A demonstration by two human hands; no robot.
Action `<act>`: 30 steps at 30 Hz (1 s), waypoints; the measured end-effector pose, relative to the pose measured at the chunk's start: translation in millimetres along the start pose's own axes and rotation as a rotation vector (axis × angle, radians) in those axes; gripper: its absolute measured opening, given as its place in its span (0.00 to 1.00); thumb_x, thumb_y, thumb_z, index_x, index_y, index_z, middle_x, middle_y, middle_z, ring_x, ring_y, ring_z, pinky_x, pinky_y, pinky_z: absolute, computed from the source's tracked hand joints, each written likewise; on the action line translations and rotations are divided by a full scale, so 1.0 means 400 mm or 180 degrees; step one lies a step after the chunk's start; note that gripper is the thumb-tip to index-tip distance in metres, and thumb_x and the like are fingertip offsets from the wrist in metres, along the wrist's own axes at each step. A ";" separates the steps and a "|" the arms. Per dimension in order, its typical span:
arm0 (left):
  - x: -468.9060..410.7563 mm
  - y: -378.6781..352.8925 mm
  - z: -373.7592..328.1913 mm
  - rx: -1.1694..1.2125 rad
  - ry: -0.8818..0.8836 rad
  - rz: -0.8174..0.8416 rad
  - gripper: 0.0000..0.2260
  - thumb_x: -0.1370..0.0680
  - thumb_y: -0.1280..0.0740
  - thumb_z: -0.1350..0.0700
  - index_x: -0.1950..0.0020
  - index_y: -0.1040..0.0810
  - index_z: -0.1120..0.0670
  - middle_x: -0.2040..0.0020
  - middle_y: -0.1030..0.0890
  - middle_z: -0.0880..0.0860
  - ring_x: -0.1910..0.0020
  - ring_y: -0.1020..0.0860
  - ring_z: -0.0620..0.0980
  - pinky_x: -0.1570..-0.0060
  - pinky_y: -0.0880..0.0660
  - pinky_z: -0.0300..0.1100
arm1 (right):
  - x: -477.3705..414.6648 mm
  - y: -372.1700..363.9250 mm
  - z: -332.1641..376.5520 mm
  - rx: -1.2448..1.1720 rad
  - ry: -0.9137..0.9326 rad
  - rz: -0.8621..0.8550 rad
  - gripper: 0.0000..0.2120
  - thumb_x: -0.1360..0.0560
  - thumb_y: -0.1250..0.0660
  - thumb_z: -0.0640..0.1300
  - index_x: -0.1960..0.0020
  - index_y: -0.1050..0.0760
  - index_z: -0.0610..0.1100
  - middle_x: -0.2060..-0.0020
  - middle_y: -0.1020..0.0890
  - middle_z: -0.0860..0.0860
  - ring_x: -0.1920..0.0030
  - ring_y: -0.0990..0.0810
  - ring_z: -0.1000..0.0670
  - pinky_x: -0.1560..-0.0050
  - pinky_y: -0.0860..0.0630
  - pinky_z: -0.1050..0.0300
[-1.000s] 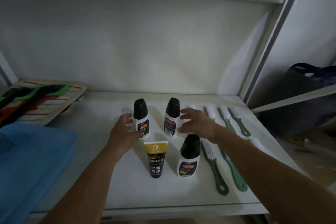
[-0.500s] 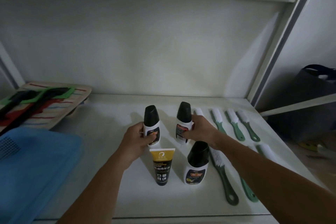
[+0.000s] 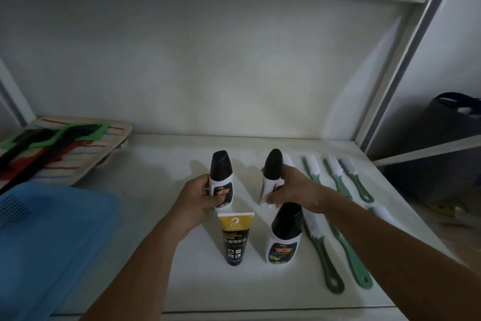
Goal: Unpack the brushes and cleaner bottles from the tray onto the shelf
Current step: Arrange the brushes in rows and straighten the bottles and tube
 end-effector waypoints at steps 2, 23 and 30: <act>-0.003 0.001 0.005 0.0006 -0.0004 0.0030 0.20 0.32 0.24 0.68 0.42 0.19 0.57 0.46 0.14 0.59 0.43 0.18 0.62 0.38 0.25 0.60 | 0.005 0.013 -0.005 0.0151 0.0014 -0.0032 0.18 0.33 0.26 0.30 0.45 0.21 0.42 0.50 0.17 0.43 0.59 0.16 0.49 0.55 0.19 0.53; 0.028 -0.088 -0.032 0.0076 0.0007 0.0453 0.26 0.42 0.24 0.52 0.45 0.20 0.53 0.48 0.15 0.54 0.46 0.18 0.54 0.46 0.23 0.48 | 0.039 0.028 -0.045 0.0634 -0.0095 -0.0477 0.15 0.30 0.23 0.37 0.44 0.19 0.45 0.50 0.14 0.50 0.52 0.14 0.48 0.50 0.17 0.52; 0.031 -0.087 -0.034 0.0062 0.0008 0.0496 0.22 0.37 0.25 0.55 0.44 0.20 0.52 0.48 0.15 0.53 0.46 0.18 0.52 0.46 0.24 0.48 | 0.037 0.027 -0.045 0.0549 -0.0083 -0.0413 0.15 0.31 0.23 0.35 0.46 0.19 0.44 0.51 0.14 0.49 0.52 0.14 0.48 0.50 0.16 0.48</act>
Point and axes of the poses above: each hand's wrist, its own x-axis away from the middle knuckle, its own y-axis out of the back of the hand, z = x × y, the point moved 9 cm from there along -x, towards the middle knuckle
